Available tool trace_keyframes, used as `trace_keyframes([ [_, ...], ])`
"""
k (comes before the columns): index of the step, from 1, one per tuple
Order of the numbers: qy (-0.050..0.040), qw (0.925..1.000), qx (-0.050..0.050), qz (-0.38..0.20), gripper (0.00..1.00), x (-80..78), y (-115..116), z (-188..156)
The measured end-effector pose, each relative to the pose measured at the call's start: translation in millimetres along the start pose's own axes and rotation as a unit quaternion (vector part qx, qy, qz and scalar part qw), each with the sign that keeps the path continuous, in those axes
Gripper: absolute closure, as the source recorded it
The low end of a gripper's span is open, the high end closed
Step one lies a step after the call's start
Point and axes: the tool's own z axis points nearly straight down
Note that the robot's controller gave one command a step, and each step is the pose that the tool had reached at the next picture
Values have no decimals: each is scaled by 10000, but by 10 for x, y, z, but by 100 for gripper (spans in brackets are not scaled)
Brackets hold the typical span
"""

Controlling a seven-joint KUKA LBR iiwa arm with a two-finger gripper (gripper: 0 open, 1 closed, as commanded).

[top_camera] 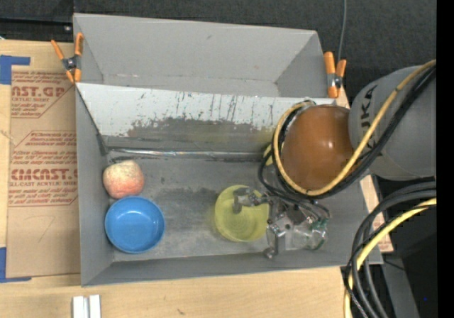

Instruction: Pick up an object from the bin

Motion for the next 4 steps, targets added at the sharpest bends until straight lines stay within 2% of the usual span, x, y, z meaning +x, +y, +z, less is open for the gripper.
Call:
trace_keyframes([
  [1,-99,9951,18,982,0,-461,-203,273],
  [2,2,9870,-4,-1608,100,197,-216,289],
  [4,28,9870,-31,-1605,100,212,-199,184],
])
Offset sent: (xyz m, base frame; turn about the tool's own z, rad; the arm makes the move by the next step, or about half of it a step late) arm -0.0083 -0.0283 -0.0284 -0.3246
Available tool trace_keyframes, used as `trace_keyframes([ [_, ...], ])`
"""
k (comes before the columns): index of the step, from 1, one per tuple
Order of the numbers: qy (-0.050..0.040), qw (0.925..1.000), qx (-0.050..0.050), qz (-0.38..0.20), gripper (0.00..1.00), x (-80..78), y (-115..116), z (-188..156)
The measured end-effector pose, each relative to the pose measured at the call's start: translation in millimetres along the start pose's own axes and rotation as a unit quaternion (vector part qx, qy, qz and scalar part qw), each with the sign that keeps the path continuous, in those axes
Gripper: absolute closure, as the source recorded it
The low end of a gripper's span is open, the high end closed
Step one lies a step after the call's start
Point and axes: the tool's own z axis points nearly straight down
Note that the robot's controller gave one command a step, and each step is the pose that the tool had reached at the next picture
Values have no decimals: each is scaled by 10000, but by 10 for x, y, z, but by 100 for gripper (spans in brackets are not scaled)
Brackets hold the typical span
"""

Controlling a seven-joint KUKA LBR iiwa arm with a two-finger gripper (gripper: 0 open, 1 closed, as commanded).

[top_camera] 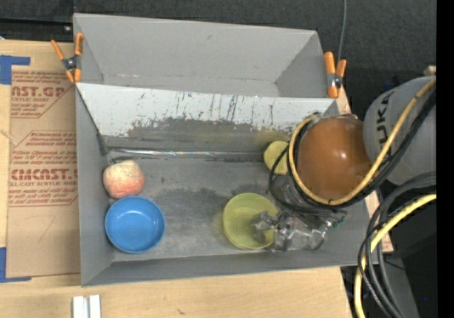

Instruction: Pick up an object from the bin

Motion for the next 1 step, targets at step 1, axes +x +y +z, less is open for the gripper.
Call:
trace_keyframes([
  [1,-27,10000,23,-1,100,-13,-9,-264],
])
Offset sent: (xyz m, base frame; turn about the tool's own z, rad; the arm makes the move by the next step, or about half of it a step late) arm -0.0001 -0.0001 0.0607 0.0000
